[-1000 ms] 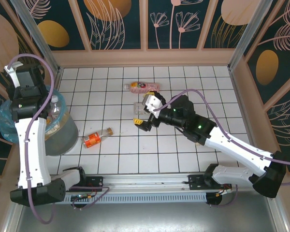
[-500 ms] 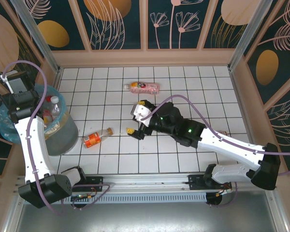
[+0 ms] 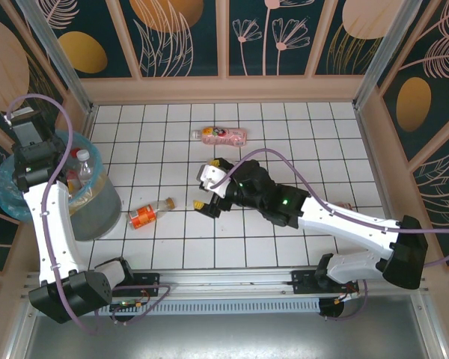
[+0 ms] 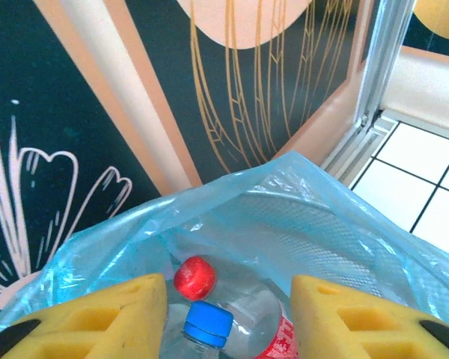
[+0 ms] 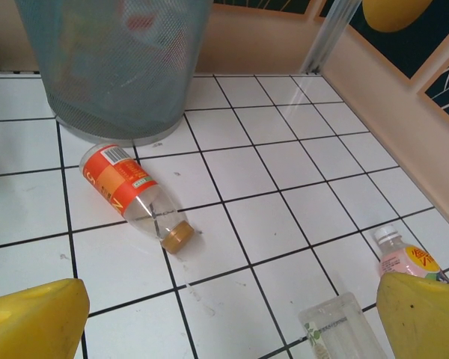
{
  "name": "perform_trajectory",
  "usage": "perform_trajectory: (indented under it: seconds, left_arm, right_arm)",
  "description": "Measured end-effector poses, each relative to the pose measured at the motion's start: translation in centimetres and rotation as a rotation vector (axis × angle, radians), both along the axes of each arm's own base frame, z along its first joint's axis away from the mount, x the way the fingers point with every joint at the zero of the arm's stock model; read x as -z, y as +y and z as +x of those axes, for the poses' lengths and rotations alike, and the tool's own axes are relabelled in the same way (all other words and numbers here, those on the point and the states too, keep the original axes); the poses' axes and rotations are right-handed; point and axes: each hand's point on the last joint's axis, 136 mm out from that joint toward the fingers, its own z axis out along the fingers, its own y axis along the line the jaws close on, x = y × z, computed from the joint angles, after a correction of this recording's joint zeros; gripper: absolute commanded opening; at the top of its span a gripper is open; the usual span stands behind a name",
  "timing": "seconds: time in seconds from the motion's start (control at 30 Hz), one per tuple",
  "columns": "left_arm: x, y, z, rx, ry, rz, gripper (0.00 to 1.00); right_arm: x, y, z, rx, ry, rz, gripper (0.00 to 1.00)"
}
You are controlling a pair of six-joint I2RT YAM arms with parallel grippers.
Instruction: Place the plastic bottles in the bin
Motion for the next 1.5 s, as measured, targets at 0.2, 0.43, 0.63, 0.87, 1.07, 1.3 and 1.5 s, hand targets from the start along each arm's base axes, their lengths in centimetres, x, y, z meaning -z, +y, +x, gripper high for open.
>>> perform_trajectory:
  seconds: [0.2,0.43,0.63,0.87,1.07,1.3,1.5]
  left_arm:
    - [0.0,-0.4,0.3,0.025,-0.011,-0.016,0.48]
    - [-5.6,-3.4,0.9,0.149,-0.177,-0.056,0.44]
    - [-12.0,-10.6,1.5,0.380,-0.333,-0.054,0.43]
    - [-10.8,-20.3,4.4,0.609,-0.271,-0.073,0.46]
    - [-4.7,-34.8,6.7,0.921,-0.134,-0.021,0.54]
    - [1.4,-48.1,4.5,1.272,-0.089,-0.028,0.55]
    - [2.7,-53.2,2.9,1.427,-0.092,-0.057,0.60]
  right_arm:
    - [0.3,0.2,0.1,0.001,0.004,-0.005,0.99]
    - [0.8,0.5,2.7,0.121,0.043,-0.015,0.99]
    - [-1.1,-4.9,12.7,0.440,0.218,0.064,0.95]
    - [2.2,-18.7,21.2,1.030,0.508,0.122,0.99]
    - [7.5,-28.5,16.6,1.405,0.701,0.183,0.99]
    - [9.4,-38.3,8.3,1.780,0.796,0.472,0.99]
    - [13.4,-41.2,4.7,1.960,0.933,0.564,0.99]
